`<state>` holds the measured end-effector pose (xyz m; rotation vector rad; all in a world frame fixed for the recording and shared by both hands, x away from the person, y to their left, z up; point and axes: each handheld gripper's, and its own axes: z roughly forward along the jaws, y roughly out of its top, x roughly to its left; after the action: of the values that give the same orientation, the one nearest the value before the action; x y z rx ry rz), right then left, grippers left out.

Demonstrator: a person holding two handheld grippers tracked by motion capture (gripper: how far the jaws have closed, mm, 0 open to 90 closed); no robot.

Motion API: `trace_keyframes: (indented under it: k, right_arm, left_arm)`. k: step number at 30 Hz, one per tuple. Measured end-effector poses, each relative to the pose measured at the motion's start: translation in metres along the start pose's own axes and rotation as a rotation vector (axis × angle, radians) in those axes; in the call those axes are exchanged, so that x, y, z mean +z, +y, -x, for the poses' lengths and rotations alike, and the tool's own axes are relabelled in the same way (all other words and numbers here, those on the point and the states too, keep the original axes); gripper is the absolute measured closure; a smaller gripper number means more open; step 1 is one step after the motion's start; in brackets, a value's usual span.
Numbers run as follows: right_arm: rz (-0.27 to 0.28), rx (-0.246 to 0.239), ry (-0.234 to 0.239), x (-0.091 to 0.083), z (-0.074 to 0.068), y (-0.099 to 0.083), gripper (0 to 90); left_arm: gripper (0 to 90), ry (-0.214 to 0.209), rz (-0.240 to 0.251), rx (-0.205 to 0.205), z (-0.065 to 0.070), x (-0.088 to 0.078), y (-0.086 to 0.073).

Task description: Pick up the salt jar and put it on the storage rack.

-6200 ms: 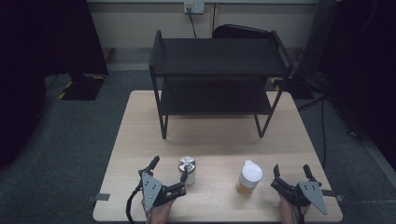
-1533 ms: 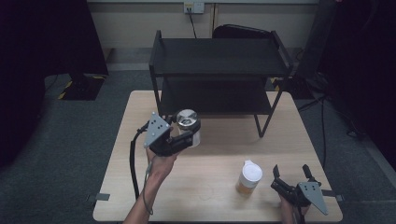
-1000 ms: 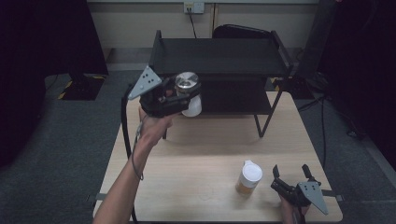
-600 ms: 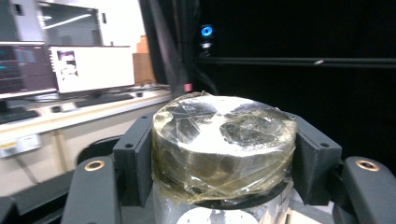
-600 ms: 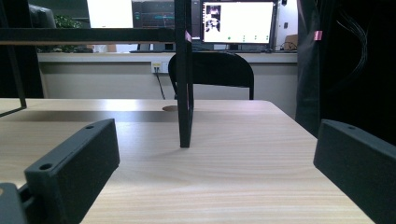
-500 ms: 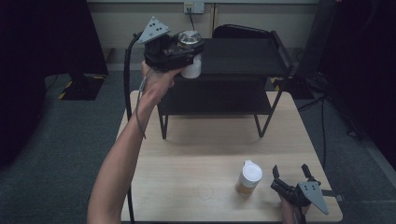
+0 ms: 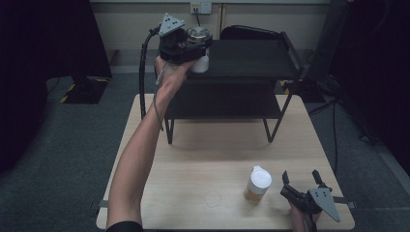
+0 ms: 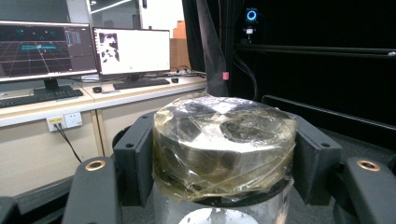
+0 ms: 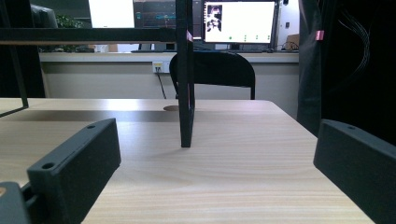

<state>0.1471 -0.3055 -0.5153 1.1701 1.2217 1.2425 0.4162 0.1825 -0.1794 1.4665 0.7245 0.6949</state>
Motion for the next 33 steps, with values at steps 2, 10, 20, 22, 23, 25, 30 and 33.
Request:
trace_keyframes:
  k: [2, 10, 20, 22, 23, 25, 30, 33]
  right_arm:
    - [0.0, 0.0, 0.0, 0.0, 0.0, 0.0, 0.0]
    - [0.0, 0.0, 0.0, 0.0, 0.0, 0.0, 0.0]
    - [0.0, -0.001, 0.021, 0.0, 0.003, 0.0, 0.0]
    - [0.001, 0.0, 0.022, 0.0, 0.003, 0.0, 0.0]
    - [0.001, -0.001, 0.022, 0.0, 0.003, 0.0, 0.0]
    - [0.002, 0.0, 0.021, -0.001, 0.003, 0.0, 0.0]
    - [0.001, 0.0, 0.021, -0.001, 0.003, 0.0, 0.0]
    - [0.001, 0.001, 0.023, -0.001, 0.003, 0.0, 0.0]
  left_arm:
    - [35.1, -0.004, 0.007, -0.005, -0.002, 0.0, -0.002]
    - [34.6, -0.032, 0.018, -0.006, -0.009, 0.0, -0.005]
    - [0.0, -0.072, 0.005, -0.018, -0.024, -0.005, -0.005]
    - [0.0, -0.073, 0.001, -0.007, -0.022, -0.005, -0.005]
    - [0.0, -0.07, 0.005, -0.004, -0.021, -0.006, -0.005]
    - [0.0, -0.074, 0.038, -0.007, -0.02, -0.009, -0.01]
    - [0.0, -0.095, 0.052, -0.008, -0.016, -0.014, -0.013]
    - [0.0, -0.069, 0.046, 0.03, -0.006, -0.019, -0.011]
